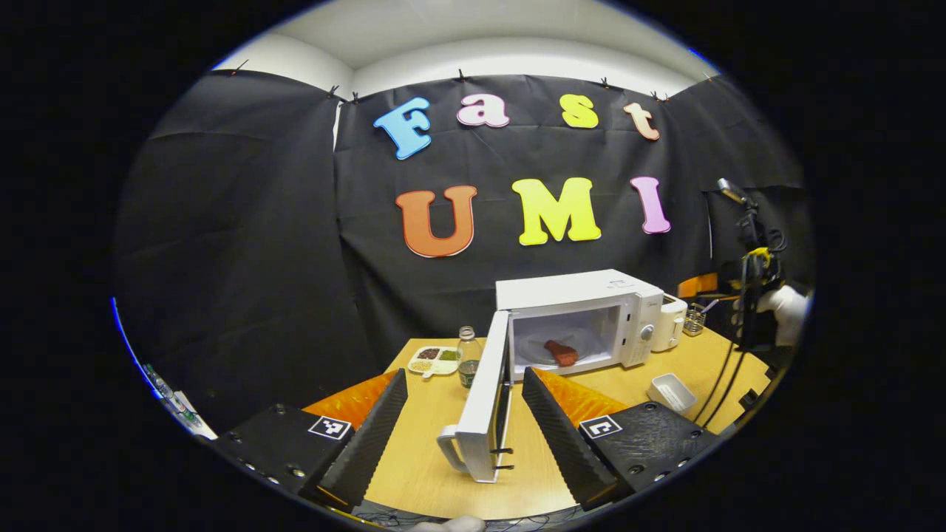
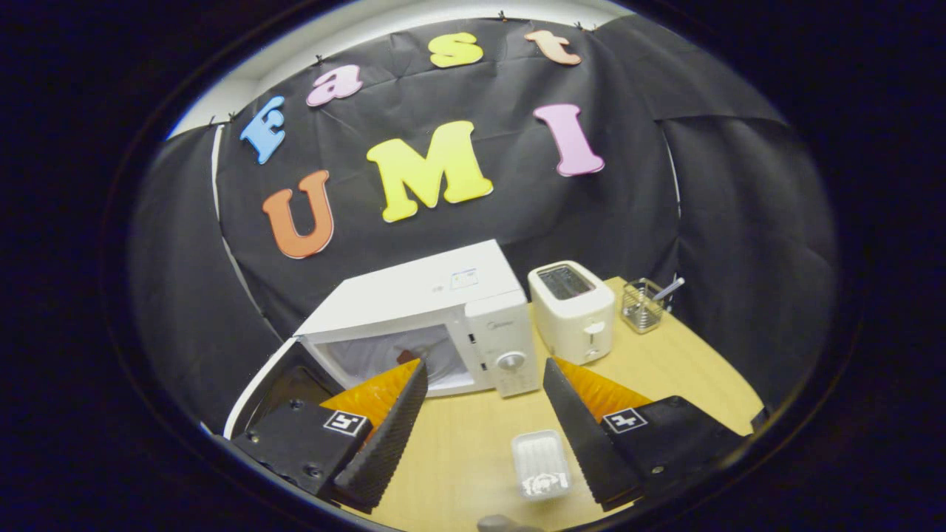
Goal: Open the microwave oven with the left hand, put the food in, and close the microwave oven.
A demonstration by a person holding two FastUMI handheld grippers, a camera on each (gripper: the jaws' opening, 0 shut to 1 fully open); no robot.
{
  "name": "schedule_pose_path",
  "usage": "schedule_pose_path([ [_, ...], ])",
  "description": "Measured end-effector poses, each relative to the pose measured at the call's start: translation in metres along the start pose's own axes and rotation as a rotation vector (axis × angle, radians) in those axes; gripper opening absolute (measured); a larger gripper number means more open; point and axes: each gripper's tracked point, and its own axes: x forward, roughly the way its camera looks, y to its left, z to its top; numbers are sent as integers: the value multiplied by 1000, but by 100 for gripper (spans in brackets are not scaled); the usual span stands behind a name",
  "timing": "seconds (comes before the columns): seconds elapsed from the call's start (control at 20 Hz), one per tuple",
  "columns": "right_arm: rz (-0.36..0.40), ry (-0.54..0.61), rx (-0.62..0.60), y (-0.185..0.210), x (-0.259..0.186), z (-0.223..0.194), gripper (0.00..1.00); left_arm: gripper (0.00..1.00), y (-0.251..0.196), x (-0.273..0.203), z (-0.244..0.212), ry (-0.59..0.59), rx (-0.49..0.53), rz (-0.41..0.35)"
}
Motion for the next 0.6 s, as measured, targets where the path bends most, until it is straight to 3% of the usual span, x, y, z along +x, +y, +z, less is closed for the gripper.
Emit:
schedule_pose_path([
  [0.05,-16,-11,-21,-15,-14,7,89,96,12,3,-4,1,3,25],
  [0.1,-39,-23,-39,-32,-28,16,100,88,26,5,-8,0,-1,51],
  [0.15,-62,-38,-57,-48,-42,24,100,96,36,8,-13,4,-14,69],
  [0.25,-90,-69,-76,-68,-69,37,100,96,50,12,-20,3,-44,89],
  [0.3,-105,-79,-74,-75,-77,42,100,88,54,12,-21,1,-55,92],
  [0.35,-110,-88,-60,-80,-83,47,100,93,59,14,-23,2,-60,100],
  [0.4,-112,-84,-44,-82,-86,49,90,88,59,15,-25,3,-69,96],
  [0.45,-107,-82,-28,-84,-90,47,100,90,58,17,-24,2,-82,86],
  [0.55,-107,-83,-24,-84,-94,50,100,29,61,19,-22,-17,-79,102],
  [0.6,-103,-85,-26,-81,-95,50,100,15,61,25,-27,-17,-82,104],
])
